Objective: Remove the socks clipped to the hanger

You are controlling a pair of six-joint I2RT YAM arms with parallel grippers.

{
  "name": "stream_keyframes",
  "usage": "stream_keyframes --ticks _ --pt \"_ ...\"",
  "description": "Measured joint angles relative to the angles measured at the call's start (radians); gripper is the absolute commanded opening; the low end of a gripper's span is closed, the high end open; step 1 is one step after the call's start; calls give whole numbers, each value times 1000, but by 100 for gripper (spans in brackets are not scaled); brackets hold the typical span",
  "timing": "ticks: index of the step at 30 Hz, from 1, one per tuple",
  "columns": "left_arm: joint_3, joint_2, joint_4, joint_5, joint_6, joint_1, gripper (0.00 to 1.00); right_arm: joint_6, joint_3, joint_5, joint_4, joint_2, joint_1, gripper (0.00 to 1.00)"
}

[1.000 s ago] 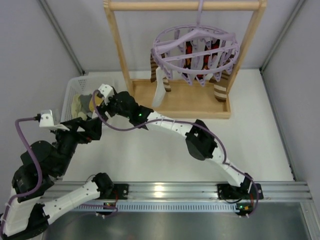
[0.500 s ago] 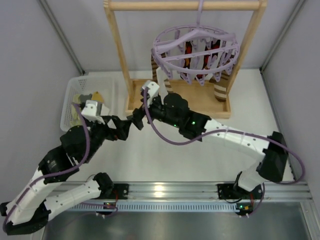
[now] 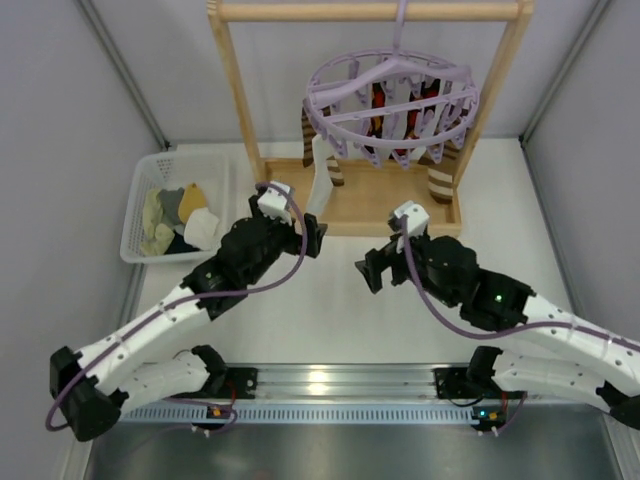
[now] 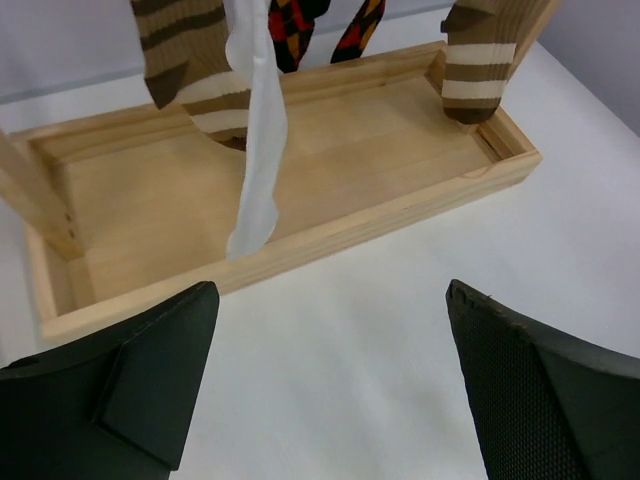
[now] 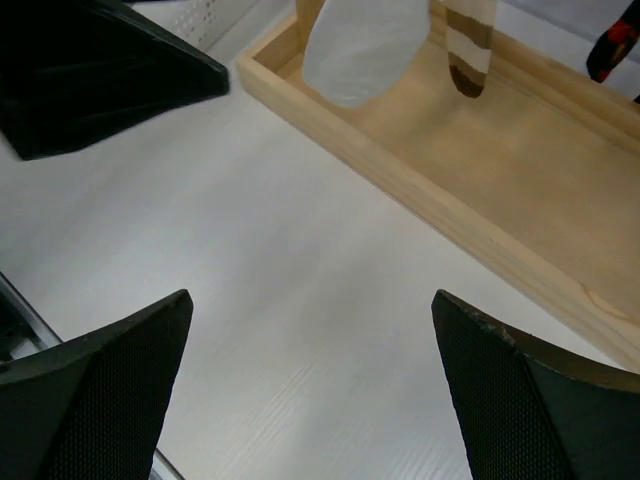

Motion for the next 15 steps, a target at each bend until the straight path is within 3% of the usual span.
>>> stream_keyframes --ticks 3,6,11,14,15 --pt "-12 136 121 156 -16 167 99 14 -1 26 -38 -117 -1 99" --pt "-12 270 229 223 -10 312 99 22 -1 35 -84 -230 -1 100" --pt "-12 418 367 338 22 324 99 22 -14 37 -152 -346 -1 99" --pt "-16 465 425 382 24 320 93 22 -29 37 -183 -401 -1 99" --pt "-20 470 447 389 23 320 85 22 -37 36 -190 -415 -1 99"
